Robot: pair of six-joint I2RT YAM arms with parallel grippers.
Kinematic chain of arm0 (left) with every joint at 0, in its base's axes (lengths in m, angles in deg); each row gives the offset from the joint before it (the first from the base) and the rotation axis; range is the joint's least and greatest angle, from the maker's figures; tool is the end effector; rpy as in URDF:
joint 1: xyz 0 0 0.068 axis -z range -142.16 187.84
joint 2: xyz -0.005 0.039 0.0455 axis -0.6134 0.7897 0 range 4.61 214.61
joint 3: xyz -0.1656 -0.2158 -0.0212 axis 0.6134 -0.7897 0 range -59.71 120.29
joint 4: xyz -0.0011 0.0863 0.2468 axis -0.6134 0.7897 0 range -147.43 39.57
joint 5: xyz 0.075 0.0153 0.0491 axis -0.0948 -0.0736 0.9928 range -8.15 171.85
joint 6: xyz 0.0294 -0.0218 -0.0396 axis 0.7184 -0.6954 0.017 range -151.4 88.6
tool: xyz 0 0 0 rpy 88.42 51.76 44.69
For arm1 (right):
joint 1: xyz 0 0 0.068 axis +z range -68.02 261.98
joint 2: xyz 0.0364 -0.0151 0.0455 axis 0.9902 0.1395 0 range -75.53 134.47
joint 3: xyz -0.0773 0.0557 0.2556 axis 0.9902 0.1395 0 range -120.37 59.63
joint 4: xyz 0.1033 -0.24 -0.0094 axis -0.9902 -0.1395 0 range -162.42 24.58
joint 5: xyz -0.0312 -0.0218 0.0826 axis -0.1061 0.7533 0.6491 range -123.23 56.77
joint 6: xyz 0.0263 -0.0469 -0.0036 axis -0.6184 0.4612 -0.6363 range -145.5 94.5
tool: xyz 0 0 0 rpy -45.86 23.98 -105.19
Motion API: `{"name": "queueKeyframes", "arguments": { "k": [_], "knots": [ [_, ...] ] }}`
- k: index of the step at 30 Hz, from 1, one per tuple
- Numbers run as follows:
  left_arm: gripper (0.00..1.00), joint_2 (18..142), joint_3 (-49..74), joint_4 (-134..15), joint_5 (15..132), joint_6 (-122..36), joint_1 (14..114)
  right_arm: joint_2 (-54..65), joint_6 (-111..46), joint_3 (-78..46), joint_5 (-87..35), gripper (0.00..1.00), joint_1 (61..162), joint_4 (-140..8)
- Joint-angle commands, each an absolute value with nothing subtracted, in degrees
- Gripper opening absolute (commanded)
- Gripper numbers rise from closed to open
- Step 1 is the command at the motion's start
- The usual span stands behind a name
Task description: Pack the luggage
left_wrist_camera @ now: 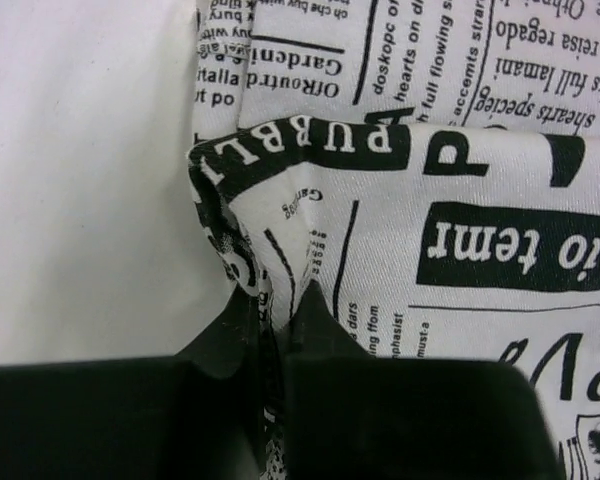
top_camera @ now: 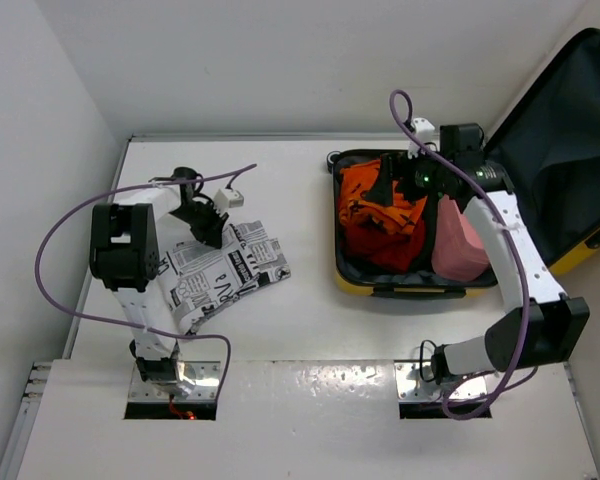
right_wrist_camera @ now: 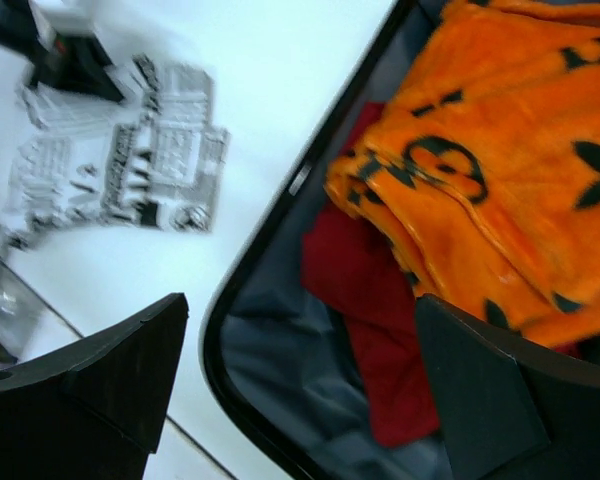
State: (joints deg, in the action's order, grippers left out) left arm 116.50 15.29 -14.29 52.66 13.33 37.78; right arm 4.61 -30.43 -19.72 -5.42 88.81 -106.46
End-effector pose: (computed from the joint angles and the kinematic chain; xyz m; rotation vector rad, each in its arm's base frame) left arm 0.3686 -0.0171 0.1559 1.0966 2.5053 -0.5673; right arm 0.2952 0.0521 0.3599 -0.2890 2.2674 0.6636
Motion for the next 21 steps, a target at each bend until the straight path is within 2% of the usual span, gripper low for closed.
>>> {"name": "queueKeyframes", "arguments": {
  "k": [1,7,11,14,21],
  "knots": [
    [0.01,119.93,11.22,-12.34,53.29,16.75,39.33,6.99,-40.41,-20.35,-0.9,0.94,88.75,-98.83],
    [0.0,110.53,11.22,-15.22,46.26,22.55,39.33,14.12,-50.89,-21.14,2.36,0.94,91.99,-90.13],
    [0.0,98.14,9.64,-19.36,44.33,28.44,42.31,18.24,-48.01,-22.36,2.11,1.0,96.3,-87.3],
    [0.0,89.9,6.23,-23.05,43.79,32.65,44.77,20.79,-44.22,-23.33,2.63,1.0,98.85,-86.78],
    [0.0,79.06,-0.11,-26.49,43.79,38.29,50.49,27.12,-44.74,-26.58,5.96,1.0,102.81,-81.0]
  ]
}}
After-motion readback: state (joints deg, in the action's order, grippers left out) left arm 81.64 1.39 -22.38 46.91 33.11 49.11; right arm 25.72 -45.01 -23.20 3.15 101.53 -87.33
